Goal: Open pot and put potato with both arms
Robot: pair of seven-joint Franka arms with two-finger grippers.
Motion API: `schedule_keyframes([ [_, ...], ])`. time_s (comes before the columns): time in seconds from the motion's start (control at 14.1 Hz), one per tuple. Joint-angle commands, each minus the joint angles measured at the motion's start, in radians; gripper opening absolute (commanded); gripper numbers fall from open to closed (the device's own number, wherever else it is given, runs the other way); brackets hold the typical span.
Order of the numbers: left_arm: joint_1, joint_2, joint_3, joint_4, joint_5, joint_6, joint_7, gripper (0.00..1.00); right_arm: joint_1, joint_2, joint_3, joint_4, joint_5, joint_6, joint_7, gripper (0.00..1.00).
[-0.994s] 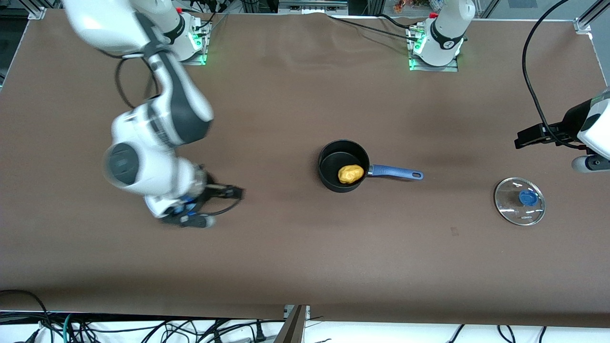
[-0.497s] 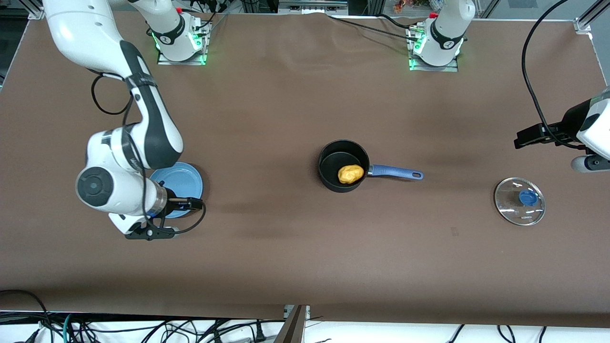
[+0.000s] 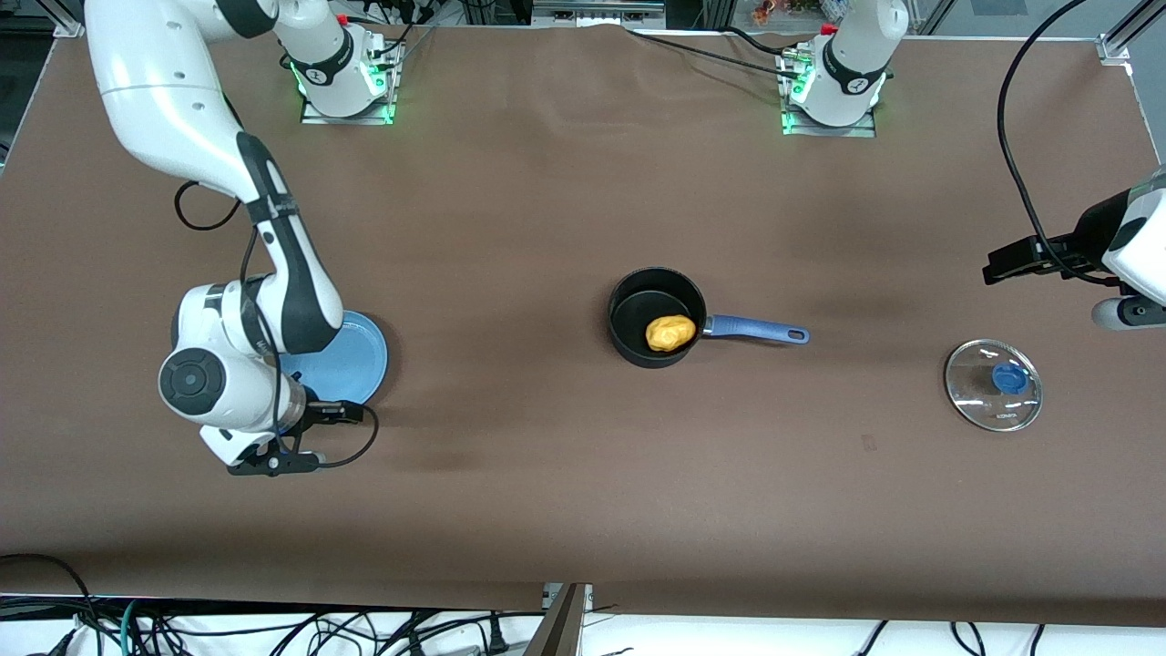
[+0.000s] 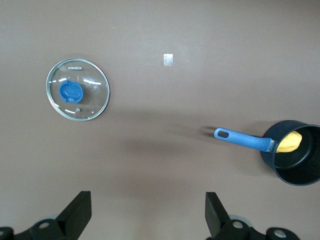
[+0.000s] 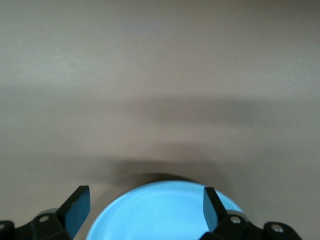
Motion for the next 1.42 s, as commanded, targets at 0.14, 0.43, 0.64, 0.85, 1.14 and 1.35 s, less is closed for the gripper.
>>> schedule_keyframes([
  [0.14, -0.005, 0.003, 0.000, 0.015, 0.012, -0.010, 0.000, 1.00, -0.025, 0.011, 0.010, -0.016, -0.021, 0.024, -0.025, 1.00],
  [0.43, -0.005, 0.003, 0.000, 0.015, 0.012, -0.010, 0.000, 1.00, -0.057, 0.008, 0.010, -0.042, -0.025, 0.014, -0.087, 1.00],
  [0.64, -0.005, 0.003, 0.000, 0.015, 0.010, -0.010, 0.000, 1.00, -0.051, -0.018, 0.012, -0.039, -0.024, -0.071, -0.068, 1.00],
  [0.85, -0.003, 0.003, 0.002, 0.015, 0.010, -0.010, 0.001, 1.00, -0.050, -0.056, 0.015, -0.041, -0.022, -0.100, -0.077, 1.00],
  [1.14, -0.005, 0.003, 0.002, 0.015, 0.010, -0.010, 0.000, 1.00, -0.053, -0.220, 0.018, -0.044, -0.007, -0.293, -0.074, 1.00],
  [1.35, -0.005, 0.003, 0.002, 0.015, 0.010, -0.010, 0.000, 1.00, -0.057, -0.406, 0.012, -0.044, 0.030, -0.475, -0.074, 1.00],
])
